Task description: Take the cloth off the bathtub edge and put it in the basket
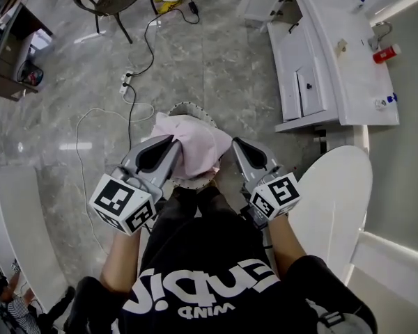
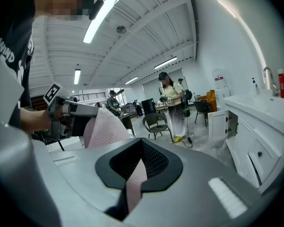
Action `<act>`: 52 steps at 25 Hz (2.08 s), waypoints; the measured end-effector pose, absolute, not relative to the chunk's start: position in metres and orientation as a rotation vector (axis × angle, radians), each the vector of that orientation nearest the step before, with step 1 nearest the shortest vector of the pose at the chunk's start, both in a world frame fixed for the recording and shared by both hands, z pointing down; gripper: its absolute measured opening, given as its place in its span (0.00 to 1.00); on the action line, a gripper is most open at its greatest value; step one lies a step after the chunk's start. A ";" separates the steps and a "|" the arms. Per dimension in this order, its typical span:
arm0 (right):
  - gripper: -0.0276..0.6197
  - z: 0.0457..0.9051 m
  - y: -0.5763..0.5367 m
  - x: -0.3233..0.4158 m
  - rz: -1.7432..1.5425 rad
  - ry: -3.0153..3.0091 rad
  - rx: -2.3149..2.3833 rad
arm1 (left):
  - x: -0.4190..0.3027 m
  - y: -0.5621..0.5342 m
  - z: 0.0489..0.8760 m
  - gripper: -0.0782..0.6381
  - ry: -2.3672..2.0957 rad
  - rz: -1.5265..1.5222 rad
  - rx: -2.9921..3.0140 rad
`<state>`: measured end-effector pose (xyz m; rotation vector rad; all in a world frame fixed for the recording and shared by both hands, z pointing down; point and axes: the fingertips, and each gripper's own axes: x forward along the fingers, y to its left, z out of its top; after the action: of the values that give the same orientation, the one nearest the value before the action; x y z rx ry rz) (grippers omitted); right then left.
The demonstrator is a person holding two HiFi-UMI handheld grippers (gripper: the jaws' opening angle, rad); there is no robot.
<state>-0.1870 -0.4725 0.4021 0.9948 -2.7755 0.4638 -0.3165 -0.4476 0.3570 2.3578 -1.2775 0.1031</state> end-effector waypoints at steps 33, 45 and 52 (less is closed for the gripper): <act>0.05 0.633 -0.450 -0.194 0.787 -2.544 0.963 | -0.301 -0.461 0.668 0.15 -1.214 0.316 2.168; 0.05 0.657 -0.442 -0.200 0.829 -2.533 0.924 | -0.304 -0.452 0.715 0.15 -1.266 0.435 2.124; 0.05 0.672 -0.431 -0.196 0.843 -2.511 0.902 | -0.311 -0.455 0.733 0.45 -1.344 0.365 2.063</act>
<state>-0.1959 -0.4312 0.6723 0.9023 -2.5112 0.8435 -0.3113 -0.4547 0.7329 2.0628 -1.3440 0.3649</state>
